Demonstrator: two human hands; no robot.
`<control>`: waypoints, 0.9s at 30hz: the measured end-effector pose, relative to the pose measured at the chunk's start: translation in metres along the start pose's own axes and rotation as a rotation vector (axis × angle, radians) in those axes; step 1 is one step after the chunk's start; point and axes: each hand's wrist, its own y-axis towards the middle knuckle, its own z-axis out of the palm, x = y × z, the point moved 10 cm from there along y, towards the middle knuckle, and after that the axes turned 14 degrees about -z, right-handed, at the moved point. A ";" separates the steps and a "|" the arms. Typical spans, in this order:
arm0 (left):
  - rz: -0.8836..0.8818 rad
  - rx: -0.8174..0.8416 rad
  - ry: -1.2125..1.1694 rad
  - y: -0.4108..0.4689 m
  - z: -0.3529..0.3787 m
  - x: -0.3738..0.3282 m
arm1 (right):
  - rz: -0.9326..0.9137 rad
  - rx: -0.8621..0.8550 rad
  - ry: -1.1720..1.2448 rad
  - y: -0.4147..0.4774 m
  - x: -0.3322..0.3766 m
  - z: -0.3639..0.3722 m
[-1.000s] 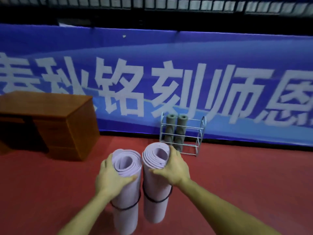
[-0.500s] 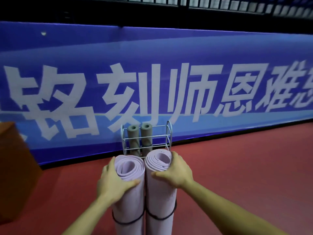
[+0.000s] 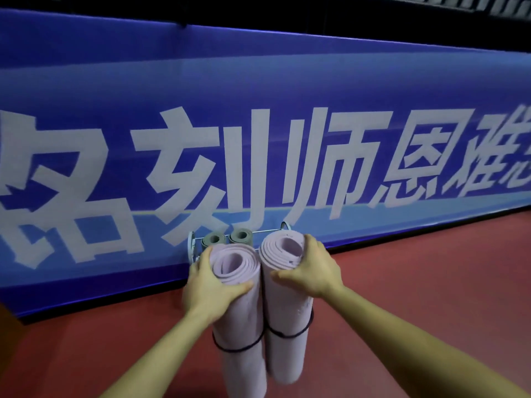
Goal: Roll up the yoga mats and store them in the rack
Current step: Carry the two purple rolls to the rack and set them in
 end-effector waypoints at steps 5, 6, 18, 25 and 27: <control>0.074 -0.009 0.045 0.097 0.018 -0.058 | 0.050 -0.101 0.010 0.089 -0.010 -0.012; 0.088 -0.005 0.044 0.114 0.021 -0.071 | 0.051 -0.126 0.014 0.106 -0.011 -0.016; 0.148 -0.121 -0.100 0.319 0.042 -0.205 | -0.085 -0.321 0.050 0.319 -0.030 -0.080; 0.062 -0.171 -0.216 0.439 0.095 -0.224 | -0.156 -0.265 0.031 0.443 -0.072 -0.081; 0.022 -0.166 -0.247 0.470 0.111 -0.212 | -0.180 -0.236 0.030 0.473 -0.078 -0.077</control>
